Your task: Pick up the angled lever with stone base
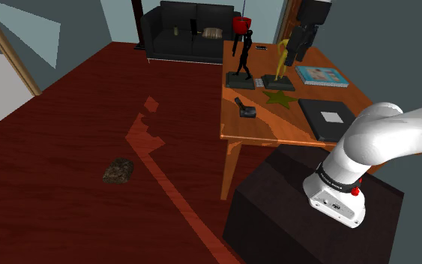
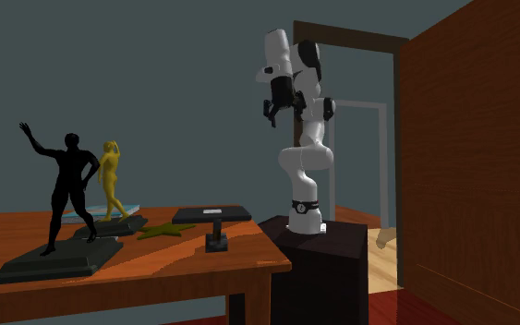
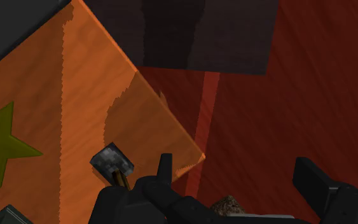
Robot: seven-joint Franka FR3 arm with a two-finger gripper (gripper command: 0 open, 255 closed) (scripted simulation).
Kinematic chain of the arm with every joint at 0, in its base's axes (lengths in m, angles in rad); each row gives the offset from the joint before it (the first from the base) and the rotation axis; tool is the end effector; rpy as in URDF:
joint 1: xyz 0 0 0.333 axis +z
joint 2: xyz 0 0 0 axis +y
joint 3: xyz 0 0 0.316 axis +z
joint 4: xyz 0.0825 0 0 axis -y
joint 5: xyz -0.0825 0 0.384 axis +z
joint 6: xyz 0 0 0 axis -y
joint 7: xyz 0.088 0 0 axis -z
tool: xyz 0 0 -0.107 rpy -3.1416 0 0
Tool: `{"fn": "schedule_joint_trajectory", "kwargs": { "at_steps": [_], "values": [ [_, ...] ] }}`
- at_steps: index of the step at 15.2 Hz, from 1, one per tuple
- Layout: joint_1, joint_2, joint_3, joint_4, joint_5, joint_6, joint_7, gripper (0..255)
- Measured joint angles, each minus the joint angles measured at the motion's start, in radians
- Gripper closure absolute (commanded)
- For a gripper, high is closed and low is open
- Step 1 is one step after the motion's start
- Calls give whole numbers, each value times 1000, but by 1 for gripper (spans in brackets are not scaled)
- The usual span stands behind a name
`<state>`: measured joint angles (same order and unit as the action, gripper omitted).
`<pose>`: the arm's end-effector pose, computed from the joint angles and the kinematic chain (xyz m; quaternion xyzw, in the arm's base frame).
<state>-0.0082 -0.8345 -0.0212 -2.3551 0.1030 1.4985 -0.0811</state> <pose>0.2863 0.0010 0.5998 -0.9977 -0.0325 0.0080 0.0597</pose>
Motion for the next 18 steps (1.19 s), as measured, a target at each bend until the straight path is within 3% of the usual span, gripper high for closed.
{"fn": "schedule_joint_trajectory", "kwargs": {
  "at_steps": [4,18],
  "values": [
    [2,17,-25,-46,-29,62,-60,0],
    [29,338,-157,-179,-157,535,-399,0]
  ]
}}
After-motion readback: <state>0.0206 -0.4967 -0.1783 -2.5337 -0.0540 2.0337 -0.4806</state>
